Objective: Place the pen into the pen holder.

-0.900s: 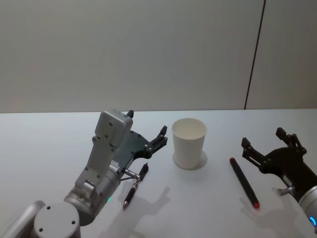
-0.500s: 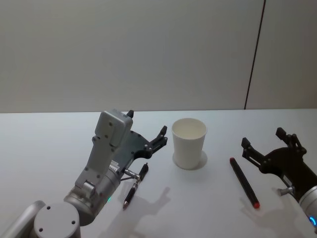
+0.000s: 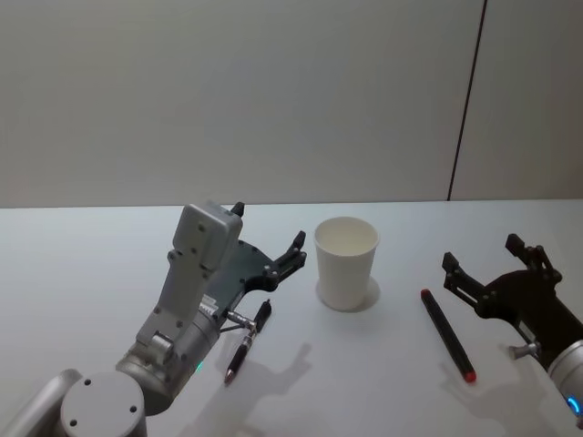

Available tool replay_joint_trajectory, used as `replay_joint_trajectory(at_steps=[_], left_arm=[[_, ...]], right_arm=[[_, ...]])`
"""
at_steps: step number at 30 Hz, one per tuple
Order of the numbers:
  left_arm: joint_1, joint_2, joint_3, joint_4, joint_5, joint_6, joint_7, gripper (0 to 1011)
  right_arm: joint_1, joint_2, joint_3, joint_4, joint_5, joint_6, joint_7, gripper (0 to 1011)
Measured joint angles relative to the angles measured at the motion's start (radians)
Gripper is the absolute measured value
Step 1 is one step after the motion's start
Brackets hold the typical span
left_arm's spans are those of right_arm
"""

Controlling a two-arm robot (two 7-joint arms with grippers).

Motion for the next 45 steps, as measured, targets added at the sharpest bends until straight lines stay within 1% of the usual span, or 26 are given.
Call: replay_joint_trajectory(at_steps=[13, 17, 20, 22, 25, 28, 30, 36, 45], left_arm=[[0.0, 0.0, 0.0, 0.0, 0.0, 0.0, 0.0, 1000], [0.0, 0.0, 0.0, 0.0, 0.0, 0.0, 0.0, 1000], [0.0, 0.0, 0.0, 0.0, 0.0, 0.0, 0.0, 1000], [0.0, 0.0, 0.0, 0.0, 0.0, 0.0, 0.0, 1000], [0.0, 0.0, 0.0, 0.0, 0.0, 0.0, 0.0, 1000], [0.0, 0.0, 0.0, 0.0, 0.0, 0.0, 0.0, 999], [0.0, 0.0, 0.0, 0.0, 0.0, 0.0, 0.0, 1000], [0.0, 0.0, 0.0, 0.0, 0.0, 0.0, 0.0, 1000], [0.0, 0.0, 0.0, 0.0, 0.0, 0.0, 0.0, 1000]], right_arm=[[-0.001, 0.001, 0.0, -0.004, 0.0, 0.001, 0.0, 1001], [-0.009, 0.009, 0.004, -0.035, 0.002, 0.011, -0.002, 1001], [-0.02, 0.022, 0.012, -0.085, 0.011, 0.037, -0.009, 1001], [-0.023, 0.027, 0.016, -0.104, 0.015, 0.05, -0.012, 1001], [-0.024, 0.033, 0.021, -0.129, 0.022, 0.07, -0.015, 1001], [-0.024, 0.035, 0.025, -0.136, 0.027, 0.08, -0.015, 1001], [-0.022, 0.035, 0.026, -0.132, 0.03, 0.081, -0.014, 1001], [-0.01, 0.026, 0.03, -0.092, 0.048, 0.089, -0.008, 1001], [0.026, 0.001, 0.037, -0.011, 0.097, 0.123, -0.004, 1001]])
